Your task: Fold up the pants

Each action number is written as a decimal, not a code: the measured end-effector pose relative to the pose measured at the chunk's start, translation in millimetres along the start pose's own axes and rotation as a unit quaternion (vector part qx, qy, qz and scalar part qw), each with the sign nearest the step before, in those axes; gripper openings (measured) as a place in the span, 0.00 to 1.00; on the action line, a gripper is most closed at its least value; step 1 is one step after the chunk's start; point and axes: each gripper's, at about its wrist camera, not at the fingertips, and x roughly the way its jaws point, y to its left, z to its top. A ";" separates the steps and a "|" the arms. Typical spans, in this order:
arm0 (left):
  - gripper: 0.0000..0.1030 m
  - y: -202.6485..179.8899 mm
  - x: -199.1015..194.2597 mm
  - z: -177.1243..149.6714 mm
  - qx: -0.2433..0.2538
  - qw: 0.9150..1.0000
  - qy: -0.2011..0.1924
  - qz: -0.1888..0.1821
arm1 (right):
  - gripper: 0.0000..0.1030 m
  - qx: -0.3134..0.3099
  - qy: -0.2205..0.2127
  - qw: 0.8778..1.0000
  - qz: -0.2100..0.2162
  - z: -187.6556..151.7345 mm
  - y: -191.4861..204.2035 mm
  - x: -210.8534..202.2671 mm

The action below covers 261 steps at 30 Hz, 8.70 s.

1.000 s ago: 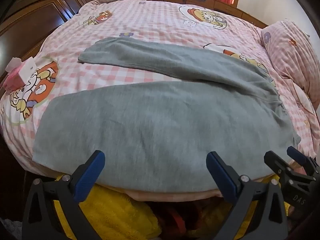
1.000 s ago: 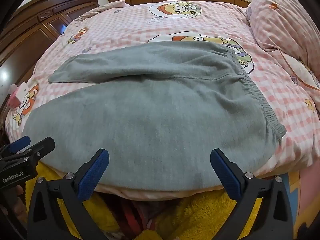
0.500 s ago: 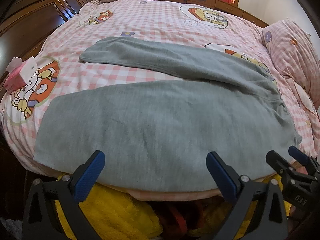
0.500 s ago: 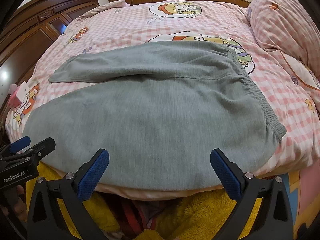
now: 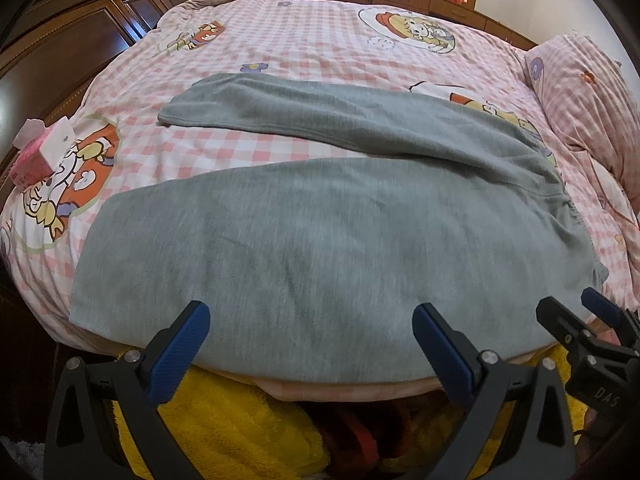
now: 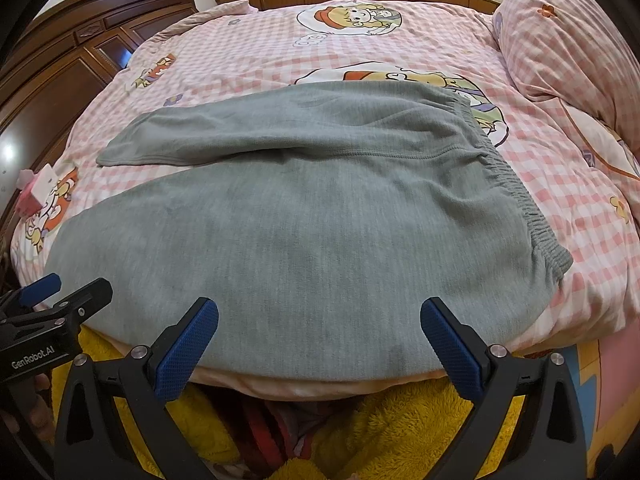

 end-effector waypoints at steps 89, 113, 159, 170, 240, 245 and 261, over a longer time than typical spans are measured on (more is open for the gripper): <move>1.00 124.9 155.7 250.8 0.013 0.995 0.082 0.051 | 1.00 -0.056 0.073 0.994 -0.065 212.3 -94.8 130.5; 0.96 167.3 233.3 281.0 -0.028 0.993 0.108 0.047 | 0.98 -0.064 0.152 0.986 -0.032 251.5 -131.6 229.1; 0.33 179.8 15.7 55.9 -0.022 1.000 -0.001 0.000 | 0.05 -0.185 0.062 0.980 0.033 45.1 -87.1 12.9; 0.61 166.8 -20.3 13.0 -0.064 0.997 0.018 -0.035 | 0.29 -0.138 0.066 0.988 -0.002 11.2 -101.4 6.1; 0.57 111.7 31.6 6.4 -0.192 0.976 0.010 -0.098 | 0.24 0.264 0.082 0.956 0.095 10.5 -187.0 23.5; 0.22 100.8 28.6 8.4 -0.184 0.977 -0.006 -0.111 | 0.23 0.290 0.077 0.947 0.117 13.1 -193.5 28.1; 0.03 101.1 -14.9 -8.0 -0.151 0.978 -0.004 -0.144 | 0.05 0.284 0.032 0.947 0.145 10.7 -213.7 -23.4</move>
